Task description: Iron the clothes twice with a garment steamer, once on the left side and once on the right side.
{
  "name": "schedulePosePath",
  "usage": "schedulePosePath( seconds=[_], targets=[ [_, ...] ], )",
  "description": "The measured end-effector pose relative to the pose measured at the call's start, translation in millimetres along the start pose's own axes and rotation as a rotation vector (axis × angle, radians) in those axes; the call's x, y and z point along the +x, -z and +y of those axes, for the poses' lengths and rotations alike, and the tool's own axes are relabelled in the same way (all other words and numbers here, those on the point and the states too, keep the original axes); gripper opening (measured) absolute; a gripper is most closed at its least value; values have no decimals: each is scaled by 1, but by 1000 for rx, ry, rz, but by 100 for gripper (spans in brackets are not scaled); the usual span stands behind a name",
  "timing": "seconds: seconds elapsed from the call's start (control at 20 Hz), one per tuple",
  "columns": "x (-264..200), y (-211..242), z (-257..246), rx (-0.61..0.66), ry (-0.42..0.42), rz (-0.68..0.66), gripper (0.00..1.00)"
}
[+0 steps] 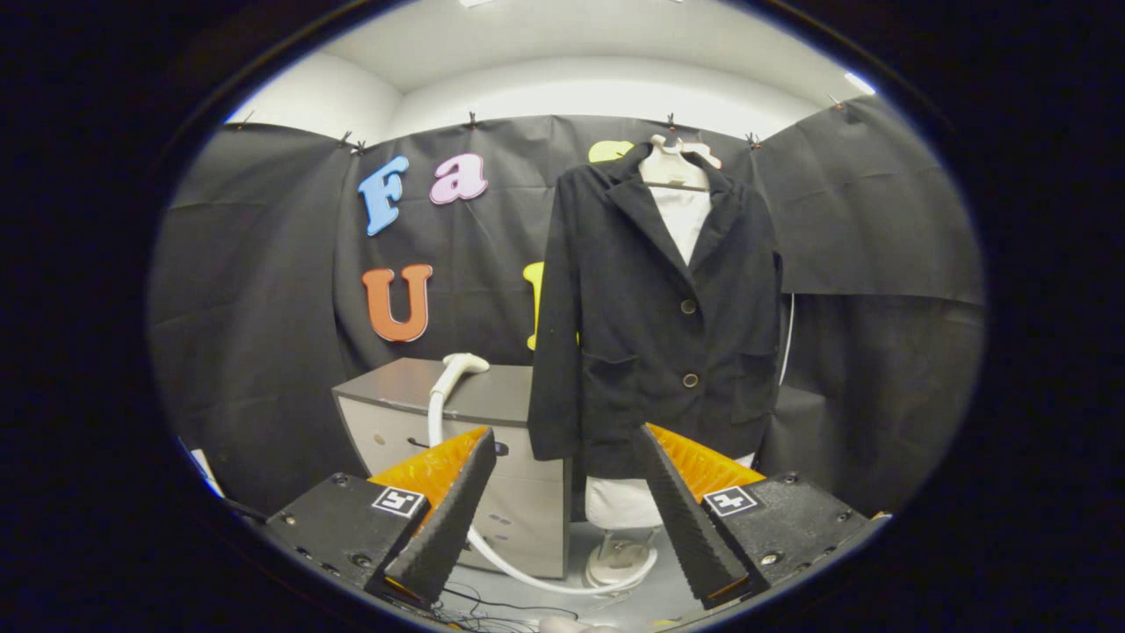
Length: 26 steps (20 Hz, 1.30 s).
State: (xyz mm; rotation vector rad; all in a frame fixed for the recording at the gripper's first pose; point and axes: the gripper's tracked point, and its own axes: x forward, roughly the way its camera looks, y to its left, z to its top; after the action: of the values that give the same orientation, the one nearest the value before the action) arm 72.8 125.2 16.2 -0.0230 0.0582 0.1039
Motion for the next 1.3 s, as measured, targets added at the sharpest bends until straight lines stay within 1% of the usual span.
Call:
schedulePosePath(
  seconds=[0.25,0.5,0.6,0.7,0.8,0.95,1.05,1.2,1.3],
  targets=[
    [29,-14,29,-8,-46,-1,100],
    [90,-32,65,-13,-94,13,100],
    [126,-40,84,-23,-115,26,100],
    [160,-44,107,13,-160,65,100],
    [207,-47,128,32,-188,109,100],
    [280,-51,151,5,-198,150,100],
    [321,-44,166,-8,-200,205,100],
    [383,-19,184,-8,-194,326,100],
    [420,0,195,-36,-188,380,100]
  ],
)
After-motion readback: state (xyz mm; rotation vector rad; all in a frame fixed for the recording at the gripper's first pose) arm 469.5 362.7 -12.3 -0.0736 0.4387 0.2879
